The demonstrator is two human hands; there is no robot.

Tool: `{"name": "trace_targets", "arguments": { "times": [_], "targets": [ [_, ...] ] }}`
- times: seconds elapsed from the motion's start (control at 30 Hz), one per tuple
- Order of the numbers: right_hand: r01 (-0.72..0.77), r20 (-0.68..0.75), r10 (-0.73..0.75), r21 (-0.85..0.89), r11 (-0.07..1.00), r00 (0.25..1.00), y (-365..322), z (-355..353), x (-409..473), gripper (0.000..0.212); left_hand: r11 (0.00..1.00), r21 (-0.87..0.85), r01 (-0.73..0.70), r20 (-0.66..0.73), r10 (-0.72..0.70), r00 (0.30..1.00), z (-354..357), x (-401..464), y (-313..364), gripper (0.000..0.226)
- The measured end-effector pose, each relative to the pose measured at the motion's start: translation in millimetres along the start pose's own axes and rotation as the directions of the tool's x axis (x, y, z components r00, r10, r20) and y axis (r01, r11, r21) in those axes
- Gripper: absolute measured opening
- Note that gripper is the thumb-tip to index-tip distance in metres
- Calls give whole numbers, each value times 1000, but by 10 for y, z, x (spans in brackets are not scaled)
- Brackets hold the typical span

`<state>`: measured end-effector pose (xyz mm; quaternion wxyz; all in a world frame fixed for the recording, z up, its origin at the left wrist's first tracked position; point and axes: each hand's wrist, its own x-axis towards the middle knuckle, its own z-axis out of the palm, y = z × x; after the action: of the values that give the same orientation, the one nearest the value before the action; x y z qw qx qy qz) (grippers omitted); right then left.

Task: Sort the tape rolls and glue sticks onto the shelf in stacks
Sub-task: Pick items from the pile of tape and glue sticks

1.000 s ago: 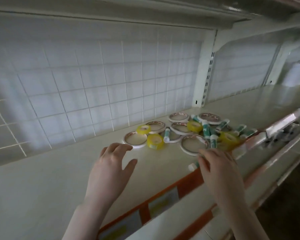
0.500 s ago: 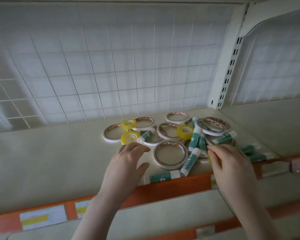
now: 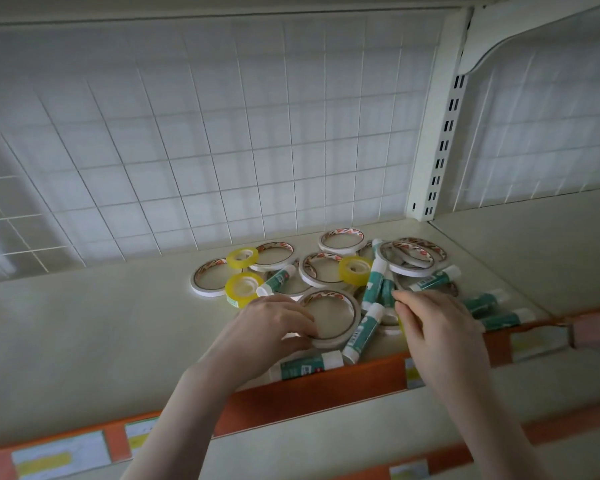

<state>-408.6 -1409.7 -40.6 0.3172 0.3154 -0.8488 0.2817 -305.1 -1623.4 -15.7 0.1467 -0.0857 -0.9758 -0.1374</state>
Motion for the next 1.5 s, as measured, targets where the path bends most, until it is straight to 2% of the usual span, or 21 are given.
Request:
{"name": "trace_targets", "arguments": {
  "times": [0.2, 0.37, 0.6, 0.83, 0.97, 1.07, 1.23, 1.33, 1.5],
  "targets": [
    [-32, 24, 33, -23, 999, 999, -84, 42, 58, 14, 998, 39, -44, -29, 45, 999, -14, -48, -34, 12],
    [-42, 104, 45, -35, 999, 994, -198, 52, 94, 6, 995, 89, -45, -103, 55, 993, -92, -134, 2, 23],
    [-92, 284, 145, -192, 977, 948, -415, -45, 180, 35, 992, 126, 17, -146, 2, 989, -122, -307, -22, 22],
    [-215, 318, 290, -251, 944, 903, -528, 13, 250, 26, 989, 134, 62, -177, -38, 984, -139, -441, -58, 23],
    [-361, 260, 358, -35, 932, 897, -525, 21, 242, 15, 987, 140, 76, -211, -45, 976, -166, -487, -44, 24],
    [-377, 215, 340, 159, 913, 915, -507, 46, 228, 7, 986, 136, 94, -246, -58, 968, -190, -517, -29, 23],
    [-270, 158, 227, 358, 894, 961, -468, 46, 206, 11, 979, 140, 146, -295, -100, 950, -234, -594, -11, 21],
    [-150, 75, 131, 444, 883, 989, -457, 18, 234, 13, 970, 147, 196, -324, -140, 936, -262, -673, 6, 21],
    [-31, -13, 47, 567, 823, 999, -607, 160, 319, 17, 938, 178, 296, -383, -211, 899, -380, -934, -46, 16]
  ]
}}
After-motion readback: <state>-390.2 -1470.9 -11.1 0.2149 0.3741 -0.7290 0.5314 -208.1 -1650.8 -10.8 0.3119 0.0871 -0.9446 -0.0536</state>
